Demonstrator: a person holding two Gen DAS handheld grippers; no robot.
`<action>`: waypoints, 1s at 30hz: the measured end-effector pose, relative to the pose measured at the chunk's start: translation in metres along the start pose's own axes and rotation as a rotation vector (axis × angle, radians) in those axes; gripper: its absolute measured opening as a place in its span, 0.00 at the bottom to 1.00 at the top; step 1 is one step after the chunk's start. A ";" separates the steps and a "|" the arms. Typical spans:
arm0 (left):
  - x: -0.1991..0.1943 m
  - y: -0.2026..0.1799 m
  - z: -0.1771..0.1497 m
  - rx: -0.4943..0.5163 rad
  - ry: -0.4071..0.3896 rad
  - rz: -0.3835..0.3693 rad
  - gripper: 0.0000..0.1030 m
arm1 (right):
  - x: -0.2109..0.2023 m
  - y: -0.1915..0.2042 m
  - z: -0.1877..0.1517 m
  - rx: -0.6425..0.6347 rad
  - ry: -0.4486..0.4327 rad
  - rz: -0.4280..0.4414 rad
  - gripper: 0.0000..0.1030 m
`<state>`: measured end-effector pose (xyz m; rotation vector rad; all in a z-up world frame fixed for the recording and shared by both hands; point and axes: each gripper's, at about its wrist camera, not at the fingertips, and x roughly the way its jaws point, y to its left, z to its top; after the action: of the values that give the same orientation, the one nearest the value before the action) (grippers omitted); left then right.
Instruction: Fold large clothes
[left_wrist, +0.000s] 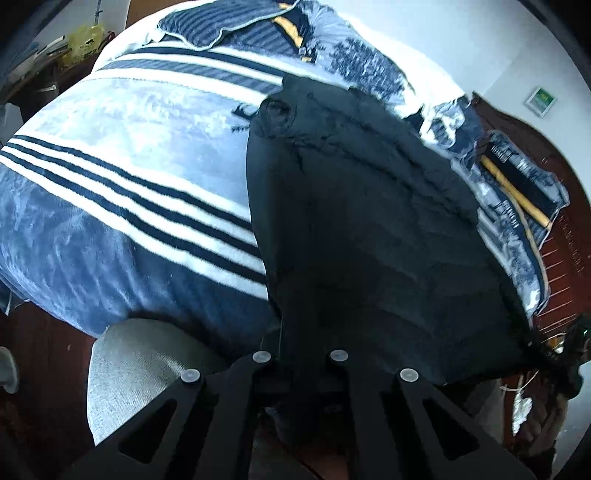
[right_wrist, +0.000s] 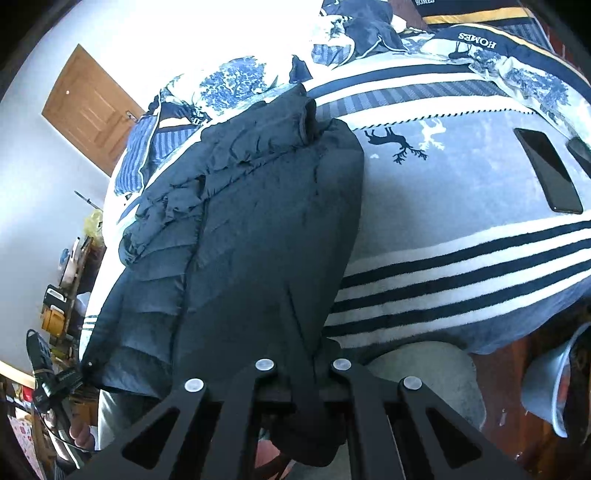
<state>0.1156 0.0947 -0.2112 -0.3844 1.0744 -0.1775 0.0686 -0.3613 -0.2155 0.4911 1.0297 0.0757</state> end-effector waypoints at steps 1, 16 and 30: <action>-0.006 -0.001 0.001 0.003 -0.008 -0.010 0.03 | -0.003 0.000 -0.001 -0.003 -0.001 0.012 0.04; -0.089 -0.007 0.049 0.021 -0.177 -0.106 0.03 | -0.080 0.007 0.027 0.000 -0.134 0.183 0.03; -0.039 -0.034 0.225 0.059 -0.246 -0.119 0.04 | -0.051 0.053 0.193 -0.099 -0.178 0.242 0.03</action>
<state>0.2966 0.1258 -0.0718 -0.4058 0.8033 -0.2603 0.2123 -0.3979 -0.0709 0.5207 0.7846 0.2924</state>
